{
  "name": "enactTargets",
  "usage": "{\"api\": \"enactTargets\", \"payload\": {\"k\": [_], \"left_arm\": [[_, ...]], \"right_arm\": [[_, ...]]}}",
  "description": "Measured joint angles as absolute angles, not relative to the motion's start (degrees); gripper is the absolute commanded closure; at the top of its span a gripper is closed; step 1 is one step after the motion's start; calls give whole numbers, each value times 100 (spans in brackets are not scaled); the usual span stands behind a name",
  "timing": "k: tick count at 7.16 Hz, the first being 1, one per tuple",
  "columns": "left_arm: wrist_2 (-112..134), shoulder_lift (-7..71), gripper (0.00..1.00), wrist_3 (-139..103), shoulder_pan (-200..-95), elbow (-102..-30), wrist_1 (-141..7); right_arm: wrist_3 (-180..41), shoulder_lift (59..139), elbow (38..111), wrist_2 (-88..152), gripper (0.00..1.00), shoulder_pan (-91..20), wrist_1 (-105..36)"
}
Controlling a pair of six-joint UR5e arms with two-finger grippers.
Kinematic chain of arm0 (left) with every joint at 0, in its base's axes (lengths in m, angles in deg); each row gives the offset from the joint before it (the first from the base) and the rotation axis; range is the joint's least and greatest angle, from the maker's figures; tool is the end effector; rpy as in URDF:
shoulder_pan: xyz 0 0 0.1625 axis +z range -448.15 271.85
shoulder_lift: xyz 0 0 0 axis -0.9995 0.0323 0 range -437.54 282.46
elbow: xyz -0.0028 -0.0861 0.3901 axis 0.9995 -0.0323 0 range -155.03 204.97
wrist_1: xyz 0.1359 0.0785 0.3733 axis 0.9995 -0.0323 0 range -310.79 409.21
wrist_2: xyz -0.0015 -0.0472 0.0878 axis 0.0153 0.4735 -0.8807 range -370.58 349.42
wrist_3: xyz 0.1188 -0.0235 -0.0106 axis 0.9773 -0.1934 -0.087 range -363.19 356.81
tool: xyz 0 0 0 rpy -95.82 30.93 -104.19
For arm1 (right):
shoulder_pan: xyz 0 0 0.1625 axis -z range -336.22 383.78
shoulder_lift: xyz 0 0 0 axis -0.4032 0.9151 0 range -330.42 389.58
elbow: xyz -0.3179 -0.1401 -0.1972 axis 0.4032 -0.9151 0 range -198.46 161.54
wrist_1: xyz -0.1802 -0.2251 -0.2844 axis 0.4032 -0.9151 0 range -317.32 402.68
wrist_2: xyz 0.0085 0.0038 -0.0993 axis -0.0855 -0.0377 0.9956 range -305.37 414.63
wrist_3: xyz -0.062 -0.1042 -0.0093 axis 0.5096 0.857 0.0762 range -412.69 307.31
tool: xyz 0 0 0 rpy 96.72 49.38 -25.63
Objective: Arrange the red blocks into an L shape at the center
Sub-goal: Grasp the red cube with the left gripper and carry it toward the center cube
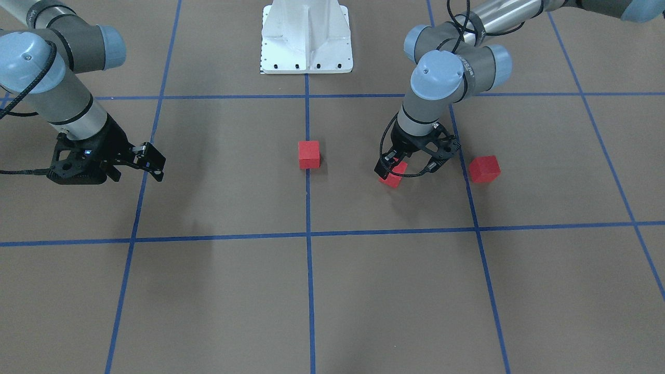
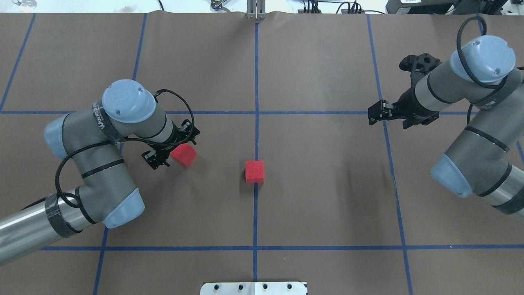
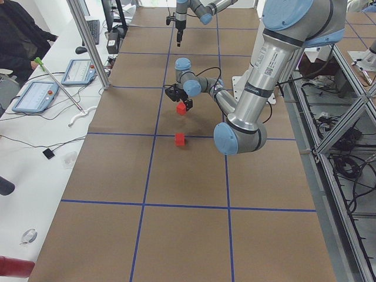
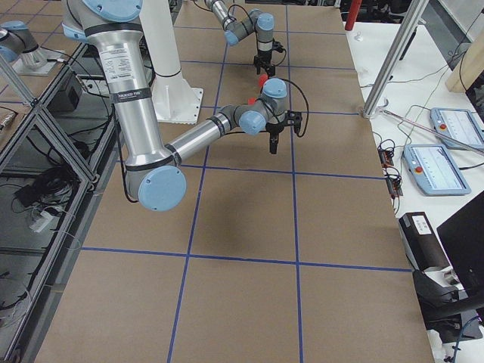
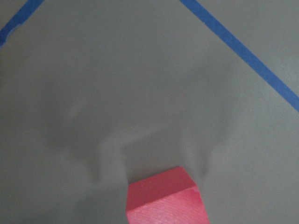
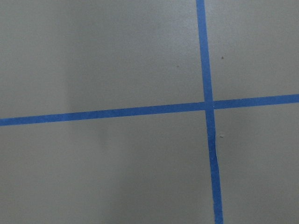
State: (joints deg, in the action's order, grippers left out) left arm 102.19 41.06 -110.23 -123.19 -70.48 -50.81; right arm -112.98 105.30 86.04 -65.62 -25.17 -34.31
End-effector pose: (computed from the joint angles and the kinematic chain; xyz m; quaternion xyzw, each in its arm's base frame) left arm 0.4889 -0.4482 0.3103 -0.1232 0.3919 -0.3324 0.8490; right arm -0.3253 -0.4832 0.3773 0.0296 -0.4209 0.0590 0.9047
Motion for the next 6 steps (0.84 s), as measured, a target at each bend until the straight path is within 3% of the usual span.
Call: {"api": "enactTargets", "payload": {"k": [1,2,3,6], "left_arm": [[10219,4141,12,-11023,-12316,-6980,-5082],[10220,4235,69,-11021,-12314,-6847,-5086],[10224,4323,100,-11028,-12314,-6735,-5086],[10241,4456,100,-10960,-12353,-6721,-5081]], "right_arm": [[-11298,10530,8602,-6566,1,-2517,-3431],[-11298,10531,8598,-6568,1,-2517,-3431],[-11298,10530,8597,-6568,1,-2516,-3431],[-11300,10501,8595,-6569,1,-2506,-3431]]}}
